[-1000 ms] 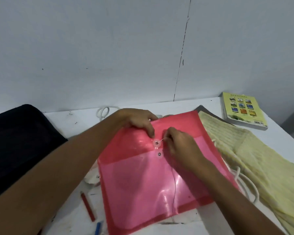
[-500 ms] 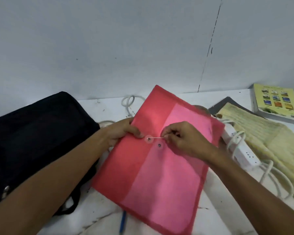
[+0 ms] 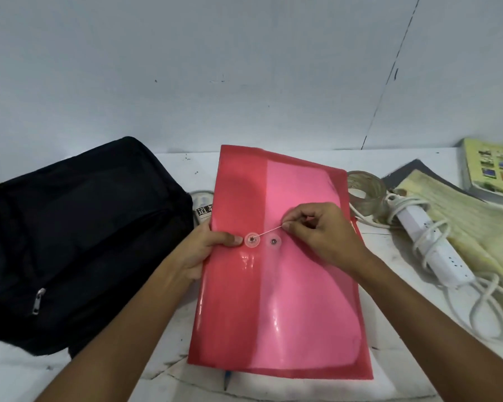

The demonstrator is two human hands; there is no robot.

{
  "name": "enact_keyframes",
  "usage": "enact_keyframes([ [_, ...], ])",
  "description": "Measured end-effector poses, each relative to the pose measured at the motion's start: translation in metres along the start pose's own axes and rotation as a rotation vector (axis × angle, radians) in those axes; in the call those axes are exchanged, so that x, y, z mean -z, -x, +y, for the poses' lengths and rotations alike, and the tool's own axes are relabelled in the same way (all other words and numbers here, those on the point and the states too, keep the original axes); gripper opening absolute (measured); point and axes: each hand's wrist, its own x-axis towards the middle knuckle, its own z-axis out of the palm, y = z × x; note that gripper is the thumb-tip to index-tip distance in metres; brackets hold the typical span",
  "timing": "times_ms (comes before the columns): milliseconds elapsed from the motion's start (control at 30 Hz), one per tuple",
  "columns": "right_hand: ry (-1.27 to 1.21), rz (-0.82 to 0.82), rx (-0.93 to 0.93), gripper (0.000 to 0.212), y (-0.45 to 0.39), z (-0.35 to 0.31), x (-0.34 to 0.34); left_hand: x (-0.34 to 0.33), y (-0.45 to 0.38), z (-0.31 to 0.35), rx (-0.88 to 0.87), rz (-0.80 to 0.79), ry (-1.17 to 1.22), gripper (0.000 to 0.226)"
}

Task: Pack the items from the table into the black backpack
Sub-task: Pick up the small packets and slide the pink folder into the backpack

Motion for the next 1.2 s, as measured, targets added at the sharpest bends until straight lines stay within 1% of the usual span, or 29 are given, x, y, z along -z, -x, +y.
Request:
enact_keyframes([
  [33,0.045,0.022,0.032,0.010,0.001,0.001,-0.001,0.001,0.001,-0.002,0.001,0.005,0.005,0.049],
  [100,0.253,0.042,0.193,0.010,0.005,0.004,-0.003,0.002,0.004,-0.005,0.006,0.012,0.030,0.046],
  [167,0.492,0.023,0.353,0.015,0.010,0.007,-0.006,0.002,0.007,-0.009,0.015,0.036,0.056,0.043],
  [233,0.671,0.005,0.438,0.018,0.016,0.009,-0.009,0.004,0.007,-0.013,0.024,0.072,0.079,0.043],
  [333,0.827,-0.012,0.456,0.015,0.023,0.011,-0.016,0.005,0.009,-0.016,0.026,0.123,0.113,0.048],
  [467,0.909,-0.052,0.468,0.004,0.032,0.007,-0.024,0.003,0.010,-0.016,0.031,0.167,0.114,0.049],
  [600,1.016,-0.129,0.490,0.020,0.039,-0.006,-0.032,-0.006,0.012,-0.013,0.028,0.256,0.069,0.031],
  [700,1.029,-0.151,0.526,0.025,0.039,-0.015,-0.037,-0.010,0.013,-0.011,0.003,0.286,0.024,0.033],
  [800,0.941,-0.155,0.599,0.013,0.026,-0.022,-0.035,-0.012,0.015,-0.009,-0.011,0.265,-0.011,0.035],
  [867,0.865,-0.201,0.595,0.014,0.012,-0.027,-0.033,-0.013,0.019,-0.008,-0.013,0.235,-0.019,0.033],
  [967,0.800,-0.304,0.535,0.014,-0.009,-0.032,-0.029,-0.014,0.023,-0.007,-0.009,0.201,-0.015,0.039],
  [1067,0.733,-0.379,0.421,0.013,-0.023,-0.033,-0.026,-0.011,0.026,-0.006,-0.012,0.201,-0.027,0.039],
  [1200,0.592,-0.322,0.318,0.007,-0.029,-0.026,-0.023,-0.008,0.030,-0.007,-0.016,0.206,-0.018,0.035],
])
